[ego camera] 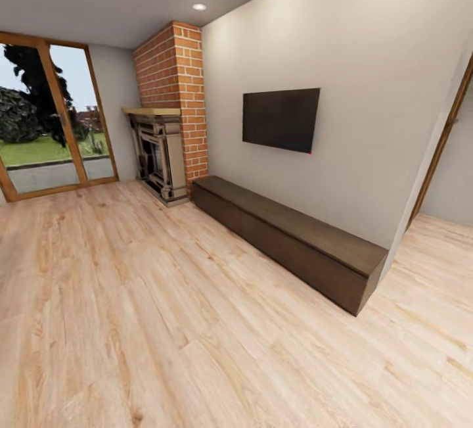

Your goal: In the kitchen, take the popcorn bag from the countertop, put it into the microwave, and heat it until the popcorn is cooked so the cooked popcorn ends up inside the bag.

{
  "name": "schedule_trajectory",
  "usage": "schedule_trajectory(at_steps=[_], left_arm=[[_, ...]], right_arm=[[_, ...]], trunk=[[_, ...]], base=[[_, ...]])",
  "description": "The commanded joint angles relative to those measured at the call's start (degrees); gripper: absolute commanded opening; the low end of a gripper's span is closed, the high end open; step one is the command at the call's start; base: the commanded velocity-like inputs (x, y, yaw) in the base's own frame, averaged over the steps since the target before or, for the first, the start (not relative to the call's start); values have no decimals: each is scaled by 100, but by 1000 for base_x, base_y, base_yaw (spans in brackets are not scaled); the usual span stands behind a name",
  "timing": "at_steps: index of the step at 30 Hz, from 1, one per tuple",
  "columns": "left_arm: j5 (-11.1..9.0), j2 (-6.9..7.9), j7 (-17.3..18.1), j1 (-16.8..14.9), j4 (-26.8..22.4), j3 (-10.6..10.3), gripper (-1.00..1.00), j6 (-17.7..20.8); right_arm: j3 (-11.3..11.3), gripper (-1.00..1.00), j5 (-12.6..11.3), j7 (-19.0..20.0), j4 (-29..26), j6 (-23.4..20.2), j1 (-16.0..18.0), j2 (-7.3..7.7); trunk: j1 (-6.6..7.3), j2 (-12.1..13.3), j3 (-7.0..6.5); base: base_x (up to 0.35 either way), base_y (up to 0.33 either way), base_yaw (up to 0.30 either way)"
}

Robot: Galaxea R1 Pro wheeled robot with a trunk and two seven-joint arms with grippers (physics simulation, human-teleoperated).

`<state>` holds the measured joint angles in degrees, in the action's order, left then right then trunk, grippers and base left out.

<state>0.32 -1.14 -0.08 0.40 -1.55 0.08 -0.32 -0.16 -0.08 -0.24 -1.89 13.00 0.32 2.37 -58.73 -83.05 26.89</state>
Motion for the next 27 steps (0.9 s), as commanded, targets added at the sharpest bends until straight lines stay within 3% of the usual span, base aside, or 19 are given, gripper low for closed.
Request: schedule_trajectory(at_steps=[1,27], left_arm=[[3,0,-1,4,-12,1,100,-3],[3,0,-1,4,-12,1,100,-3]], right_arm=[[-1,100,-1,-2,4,18,3,0],[-1,100,-1,-2,4,18,3,0]], trunk=[[0,-2,4],[0,-2,4]], base=[[0,0,-297],[0,0,-297]])
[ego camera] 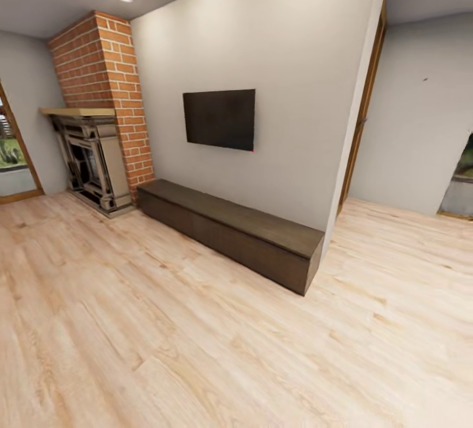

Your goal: In the kitchen, take the popcorn bag from the countertop, put it into the microwave, and heat it until the popcorn is cooked so the cooked popcorn ends up inside the bag.

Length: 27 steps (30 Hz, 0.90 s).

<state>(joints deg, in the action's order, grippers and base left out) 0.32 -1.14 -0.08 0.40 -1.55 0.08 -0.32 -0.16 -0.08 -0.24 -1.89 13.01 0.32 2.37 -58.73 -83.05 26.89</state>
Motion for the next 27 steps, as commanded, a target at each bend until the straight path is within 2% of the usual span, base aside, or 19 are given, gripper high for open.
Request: schedule_trajectory(at_steps=[1,27], left_arm=[[3,0,-1,4,-12,1,100,-3],[3,0,-1,4,-12,1,100,-3]], right_arm=[[-1,100,-1,-2,4,17,3,0],[-1,100,-1,-2,4,17,3,0]], trunk=[[0,-2,4],[0,-2,4]], base=[[0,0,-297],[0,0,-297]])
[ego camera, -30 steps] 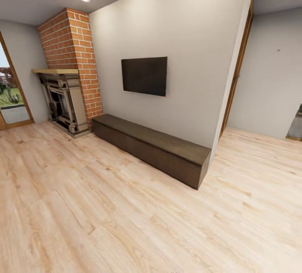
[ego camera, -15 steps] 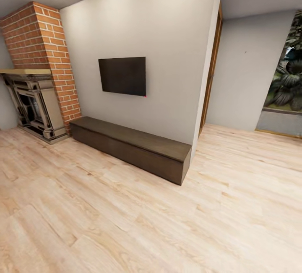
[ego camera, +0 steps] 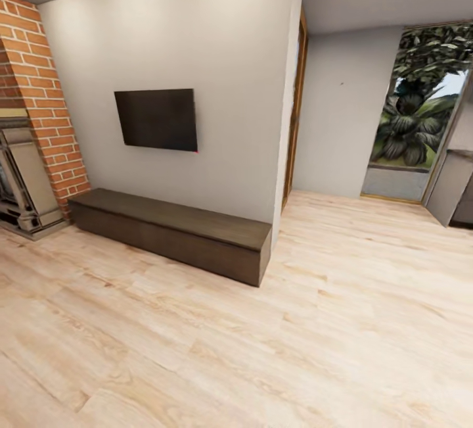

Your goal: In the kitchen, take the popcorn bag from the countertop, put it into the microwave, and heat it until the popcorn is cooked so the cooked popcorn ends up inside the bag.

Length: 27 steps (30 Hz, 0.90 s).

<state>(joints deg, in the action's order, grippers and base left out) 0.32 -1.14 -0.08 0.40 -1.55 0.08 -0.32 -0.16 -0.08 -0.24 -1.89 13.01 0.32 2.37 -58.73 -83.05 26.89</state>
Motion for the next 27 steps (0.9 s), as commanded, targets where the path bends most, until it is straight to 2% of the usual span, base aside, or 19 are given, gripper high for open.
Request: schedule_trajectory(at_steps=[1,27], left_arm=[[3,0,1,4,-12,1,100,-3],[3,33,-1,4,-136,6,100,-20]], right_arm=[[-1,100,-1,-2,4,17,3,0],[-1,100,-1,-2,4,25,3,0]], trunk=[[0,-2,4],[0,-2,4]], base=[[0,0,-297],[0,0,-297]])
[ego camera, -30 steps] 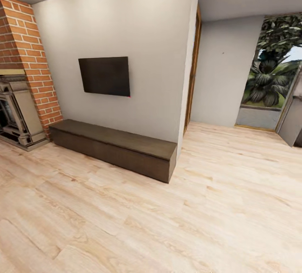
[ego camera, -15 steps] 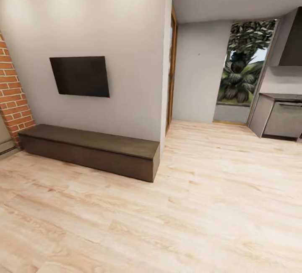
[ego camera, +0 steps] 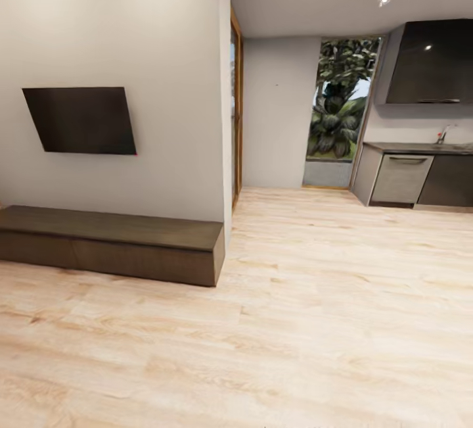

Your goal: In the kitchen, take the popcorn bag from the countertop, put it into the microwave, and heat it until the popcorn is cooked so the cooked popcorn ends up inside the bag.

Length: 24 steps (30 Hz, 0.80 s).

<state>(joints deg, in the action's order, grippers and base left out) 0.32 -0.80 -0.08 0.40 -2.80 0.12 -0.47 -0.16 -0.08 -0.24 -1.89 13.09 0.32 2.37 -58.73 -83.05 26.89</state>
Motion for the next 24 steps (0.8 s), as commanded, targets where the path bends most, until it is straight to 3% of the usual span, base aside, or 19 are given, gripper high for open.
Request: schedule_trajectory(at_steps=[1,13,24], left_arm=[[3,4,-1,4,-21,0,100,-5],[3,10,-1,4,-35,-4,100,3],[3,16,-1,6,-35,-6,100,3]], right_arm=[[-1,100,-1,-2,4,18,3,0],[-1,100,-1,-2,4,18,3,0],[-1,100,-1,-2,4,36,3,0]], trunk=[[0,-2,4],[0,-2,4],[0,-2,4]], base=[[0,0,-297],[167,0,-297],[316,0,-260]])
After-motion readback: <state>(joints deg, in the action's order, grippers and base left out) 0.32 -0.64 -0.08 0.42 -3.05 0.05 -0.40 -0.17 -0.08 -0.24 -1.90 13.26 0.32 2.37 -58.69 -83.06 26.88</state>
